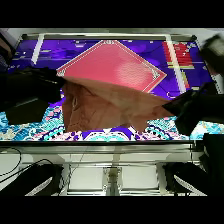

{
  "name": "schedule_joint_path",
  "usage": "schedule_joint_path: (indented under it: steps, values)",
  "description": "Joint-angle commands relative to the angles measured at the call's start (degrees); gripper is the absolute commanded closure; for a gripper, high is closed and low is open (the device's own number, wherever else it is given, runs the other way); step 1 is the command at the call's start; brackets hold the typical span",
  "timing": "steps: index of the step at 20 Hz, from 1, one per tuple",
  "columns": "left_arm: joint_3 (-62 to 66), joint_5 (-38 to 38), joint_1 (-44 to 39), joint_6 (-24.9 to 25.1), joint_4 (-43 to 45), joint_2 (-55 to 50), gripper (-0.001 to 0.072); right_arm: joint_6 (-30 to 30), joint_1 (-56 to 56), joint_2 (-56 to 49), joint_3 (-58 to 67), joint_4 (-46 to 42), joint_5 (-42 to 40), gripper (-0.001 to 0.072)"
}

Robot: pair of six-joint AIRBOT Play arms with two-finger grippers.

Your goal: Fold the clothes and pants, and hang the long-sleeved shirts on hangers.

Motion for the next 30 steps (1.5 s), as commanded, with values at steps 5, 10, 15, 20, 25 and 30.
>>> schedule_joint_path:
  steps: [5,10,15,20,25,30]
  values:
    - [-5.88,-4.98,5.62,1.97,1.97,-11.56,0.0685,-6.88,-2.8,-14.21,0.33,1.9,2.67,0.071]
    - [-10.08,13.9,9.64,2.43,9.38,-15.67,0.0685,-11.02,-11.41,-20.41,0.33,-0.33,-14.51,0.0709]
    - [-13.38,29.38,9.77,2.38,10.36,-19.43,0.0685,-14.29,-14.27,-24.09,0.35,-1.7,-28.76,0.0709]
    - [-13.4,37.51,9.77,2.36,10.36,-18.01,0.0686,-14.73,-14.27,-23.93,1.36,-4.17,-35.06,0.0709]
    - [-13.4,37.0,8.7,2.38,10.34,-13.33,0.0687,-14.78,-14.25,-19.56,2.03,-4.66,-34.97,0.0709]
    - [-13.4,29.9,1.33,-7.58,9.25,-5.14,0.0687,-15.85,-14.14,-9.84,2.03,-0.83,-19.43,0.0709]
